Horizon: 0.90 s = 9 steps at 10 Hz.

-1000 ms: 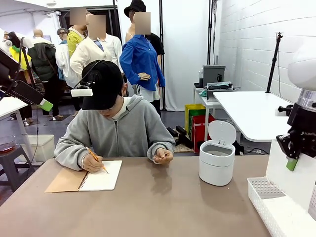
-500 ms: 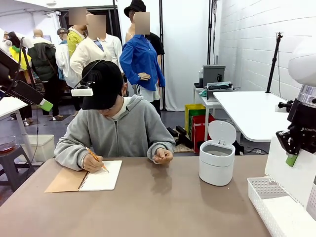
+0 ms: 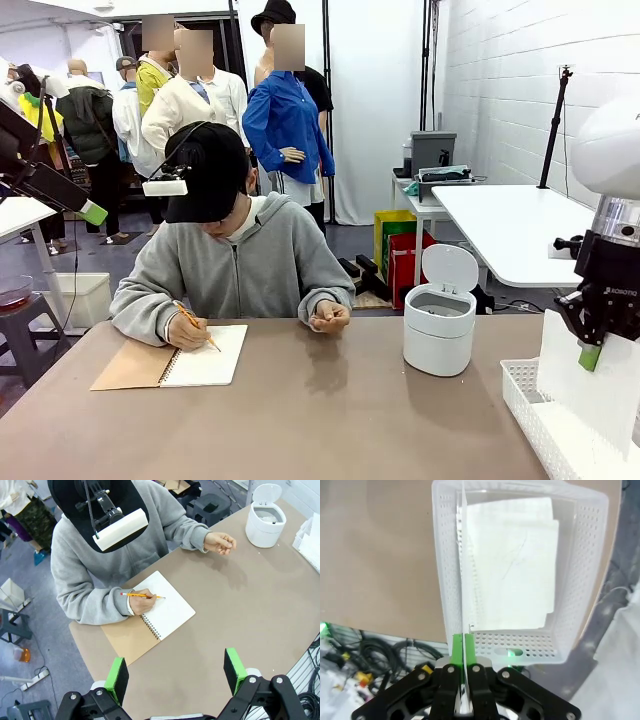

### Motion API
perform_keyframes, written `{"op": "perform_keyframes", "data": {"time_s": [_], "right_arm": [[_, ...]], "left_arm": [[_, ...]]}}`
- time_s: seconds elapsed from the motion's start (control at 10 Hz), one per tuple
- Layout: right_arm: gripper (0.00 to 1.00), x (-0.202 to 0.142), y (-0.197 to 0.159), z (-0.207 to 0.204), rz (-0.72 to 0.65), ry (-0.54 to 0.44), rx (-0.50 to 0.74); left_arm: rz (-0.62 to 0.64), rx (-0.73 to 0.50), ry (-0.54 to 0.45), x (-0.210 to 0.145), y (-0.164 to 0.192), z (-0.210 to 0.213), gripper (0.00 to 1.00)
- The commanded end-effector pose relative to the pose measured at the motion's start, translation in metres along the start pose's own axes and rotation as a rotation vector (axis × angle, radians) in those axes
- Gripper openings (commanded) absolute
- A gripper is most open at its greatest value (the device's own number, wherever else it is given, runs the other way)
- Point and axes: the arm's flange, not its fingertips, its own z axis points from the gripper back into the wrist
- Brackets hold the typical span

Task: Sort the paper based on its condition.
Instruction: If a person hands you a paper, place it in the Organizing basket , and if it's crumpled, put it in the Trash can.

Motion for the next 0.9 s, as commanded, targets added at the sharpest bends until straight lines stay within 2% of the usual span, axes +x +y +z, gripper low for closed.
{"op": "perform_keyframes", "data": {"time_s": [0.0,0.4,0.6,0.8], "right_arm": [[0.0,-0.006,0.001,-0.014,0.005,-0.007,0.012],[0.0,-0.008,-0.004,-0.059,-0.017,-0.024,0.082],[0.0,-0.005,-0.012,-0.069,-0.016,-0.064,0.125],[0.0,-0.002,-0.017,-0.076,-0.031,-0.052,0.095]], "left_arm": [[0.0,0.001,-0.003,0.0,0.0,0.0,1.0],[0.0,0.001,-0.003,0.0,0.0,0.0,1.0],[0.0,0.001,-0.003,0.0,0.0,0.0,1.0],[0.0,0.001,-0.003,0.0,0.0,0.0,1.0]]}}
